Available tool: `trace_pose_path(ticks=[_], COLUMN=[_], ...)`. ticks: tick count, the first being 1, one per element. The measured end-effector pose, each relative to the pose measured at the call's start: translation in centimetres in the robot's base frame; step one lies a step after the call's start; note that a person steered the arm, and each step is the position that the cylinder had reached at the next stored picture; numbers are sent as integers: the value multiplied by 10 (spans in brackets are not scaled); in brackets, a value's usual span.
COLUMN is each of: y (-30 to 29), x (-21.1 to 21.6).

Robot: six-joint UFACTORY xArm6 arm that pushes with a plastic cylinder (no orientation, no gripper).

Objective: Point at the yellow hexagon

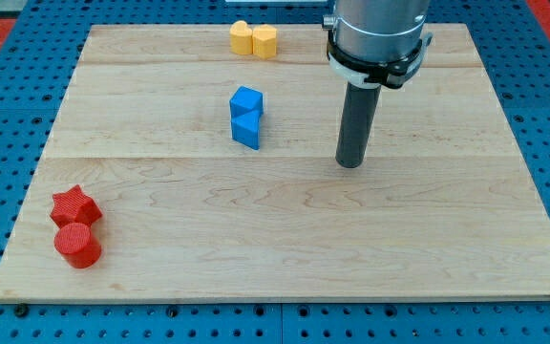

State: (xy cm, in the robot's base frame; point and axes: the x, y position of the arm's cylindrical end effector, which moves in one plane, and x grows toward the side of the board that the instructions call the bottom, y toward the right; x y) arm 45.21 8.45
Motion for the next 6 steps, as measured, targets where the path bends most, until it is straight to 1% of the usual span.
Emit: trace_pose_path(ticks=[2, 3, 4, 5, 6], y=[-1, 40, 86, 40, 23], x=[-5, -39, -97, -115, -171])
